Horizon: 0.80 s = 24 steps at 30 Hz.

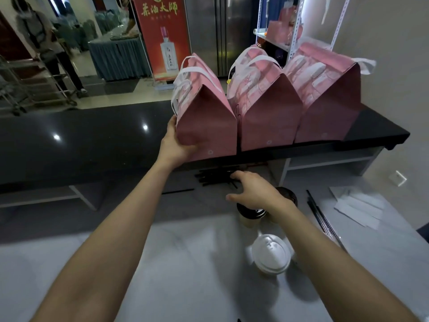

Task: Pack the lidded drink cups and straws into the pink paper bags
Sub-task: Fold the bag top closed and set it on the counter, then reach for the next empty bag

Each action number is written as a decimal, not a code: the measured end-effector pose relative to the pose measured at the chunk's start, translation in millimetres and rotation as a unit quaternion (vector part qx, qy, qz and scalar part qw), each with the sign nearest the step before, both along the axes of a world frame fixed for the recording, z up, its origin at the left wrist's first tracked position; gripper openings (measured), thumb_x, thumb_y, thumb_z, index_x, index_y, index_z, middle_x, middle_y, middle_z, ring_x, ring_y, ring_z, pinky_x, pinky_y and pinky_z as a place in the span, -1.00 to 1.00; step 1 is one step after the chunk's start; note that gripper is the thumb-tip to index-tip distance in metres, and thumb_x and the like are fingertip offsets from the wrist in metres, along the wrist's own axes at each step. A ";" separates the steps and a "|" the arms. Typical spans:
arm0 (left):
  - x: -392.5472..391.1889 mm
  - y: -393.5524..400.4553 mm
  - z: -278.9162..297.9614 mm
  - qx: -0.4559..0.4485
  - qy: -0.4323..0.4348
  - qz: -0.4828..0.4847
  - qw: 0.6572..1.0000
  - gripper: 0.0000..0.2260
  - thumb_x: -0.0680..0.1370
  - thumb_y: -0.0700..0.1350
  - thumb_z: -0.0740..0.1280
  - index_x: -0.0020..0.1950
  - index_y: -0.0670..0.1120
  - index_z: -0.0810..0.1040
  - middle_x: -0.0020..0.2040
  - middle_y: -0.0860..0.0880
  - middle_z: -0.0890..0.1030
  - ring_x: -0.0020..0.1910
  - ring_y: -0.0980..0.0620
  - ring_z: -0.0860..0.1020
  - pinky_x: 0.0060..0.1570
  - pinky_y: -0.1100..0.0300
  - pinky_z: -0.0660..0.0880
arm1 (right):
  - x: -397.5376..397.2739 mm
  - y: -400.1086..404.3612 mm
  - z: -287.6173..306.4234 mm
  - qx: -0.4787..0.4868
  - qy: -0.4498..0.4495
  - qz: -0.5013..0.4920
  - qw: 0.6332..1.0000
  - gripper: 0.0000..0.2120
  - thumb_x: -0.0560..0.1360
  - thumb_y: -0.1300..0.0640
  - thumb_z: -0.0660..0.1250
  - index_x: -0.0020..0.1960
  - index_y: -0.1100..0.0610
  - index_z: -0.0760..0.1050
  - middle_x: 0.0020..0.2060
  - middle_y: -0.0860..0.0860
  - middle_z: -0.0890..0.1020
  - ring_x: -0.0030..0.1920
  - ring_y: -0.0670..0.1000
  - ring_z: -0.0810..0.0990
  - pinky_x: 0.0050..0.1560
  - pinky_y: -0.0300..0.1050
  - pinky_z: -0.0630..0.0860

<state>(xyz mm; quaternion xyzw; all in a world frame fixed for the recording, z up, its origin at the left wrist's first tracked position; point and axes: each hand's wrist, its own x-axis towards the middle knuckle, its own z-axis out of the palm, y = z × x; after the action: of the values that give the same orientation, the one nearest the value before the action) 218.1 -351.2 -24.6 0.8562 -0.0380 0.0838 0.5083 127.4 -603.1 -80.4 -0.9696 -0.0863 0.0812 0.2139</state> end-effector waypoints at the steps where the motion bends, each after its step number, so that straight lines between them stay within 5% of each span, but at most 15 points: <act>1: 2.9 -2.8 -0.2 0.003 -0.001 0.000 1.000 0.20 0.24 0.30 0.72 0.74 0.16 0.15 0.36 0.19 0.56 0.41 0.05 0.57 0.44 0.01 0.53 | -0.4 0.6 -1.1 -0.005 0.004 0.002 1.000 -0.26 0.55 -0.23 0.49 0.61 0.02 0.36 0.48 0.07 0.52 0.47 0.13 0.48 0.38 0.08 0.51; 9: 16.6 -8.7 -1.7 0.005 0.006 -0.020 1.000 0.29 0.15 0.32 0.75 0.74 0.12 0.15 0.42 0.17 0.58 0.41 0.12 0.58 0.49 -0.06 0.52 | -6.8 13.5 -7.8 -0.015 0.025 0.016 0.999 -0.29 0.57 -0.19 0.46 0.61 0.04 0.36 0.46 0.07 0.52 0.43 0.14 0.49 0.37 0.08 0.51; 13: -3.8 10.6 10.2 0.043 0.036 -0.041 0.998 0.33 0.22 0.27 0.76 0.78 0.10 0.02 0.67 0.03 0.37 0.60 0.02 0.42 0.57 -0.10 0.44 | -8.4 25.0 -12.6 -0.023 0.024 0.023 0.999 -0.29 0.58 -0.18 0.46 0.61 0.06 0.35 0.47 0.09 0.51 0.45 0.15 0.48 0.38 0.07 0.49; 15: -24.7 35.4 10.6 0.090 0.024 -0.034 0.995 0.15 0.34 0.21 0.72 0.77 0.09 0.13 0.71 0.02 0.32 0.63 0.01 0.38 0.53 -0.07 0.48 | -8.6 35.6 -15.8 -0.029 0.024 0.035 0.999 -0.28 0.58 -0.17 0.46 0.63 0.06 0.33 0.50 0.09 0.50 0.47 0.15 0.47 0.39 0.03 0.47; 18: -71.3 87.1 -5.0 0.167 -0.015 -0.039 0.985 -0.23 0.49 0.10 0.64 0.64 0.08 0.40 0.53 0.06 0.52 0.46 0.12 0.53 0.39 0.02 0.60 | -9.7 60.3 -24.9 -0.035 0.039 0.063 0.997 -0.22 0.58 -0.20 0.47 0.68 0.05 0.28 0.56 0.09 0.44 0.53 0.15 0.44 0.44 0.04 0.43; 21: -114.6 144.4 -34.4 0.305 0.016 -0.047 0.951 -0.39 0.55 0.14 0.58 0.55 0.05 0.52 0.42 0.05 0.59 0.37 0.04 0.60 0.37 -0.02 0.58 | -16.2 96.7 -37.4 -0.039 0.063 0.077 0.994 -0.16 0.59 -0.24 0.46 0.71 0.05 0.22 0.61 0.08 0.37 0.57 0.15 0.38 0.50 0.06 0.41; 24: -143.0 199.5 -68.5 0.450 0.144 -0.068 0.879 -0.32 0.59 0.24 0.50 0.64 0.04 0.41 0.57 0.01 0.46 0.46 -0.08 0.53 0.38 -0.03 0.53 | -24.0 142.5 -50.6 -0.042 0.072 0.081 0.993 -0.15 0.59 -0.26 0.45 0.72 0.03 0.18 0.65 0.05 0.33 0.60 0.13 0.36 0.52 0.07 0.40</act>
<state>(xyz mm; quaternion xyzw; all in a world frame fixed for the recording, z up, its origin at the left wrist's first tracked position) 75.1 -151.7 -93.0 0.9906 -0.0566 -0.1013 0.0721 103.4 -460.5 -130.9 -0.9592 -0.1458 0.1710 0.1718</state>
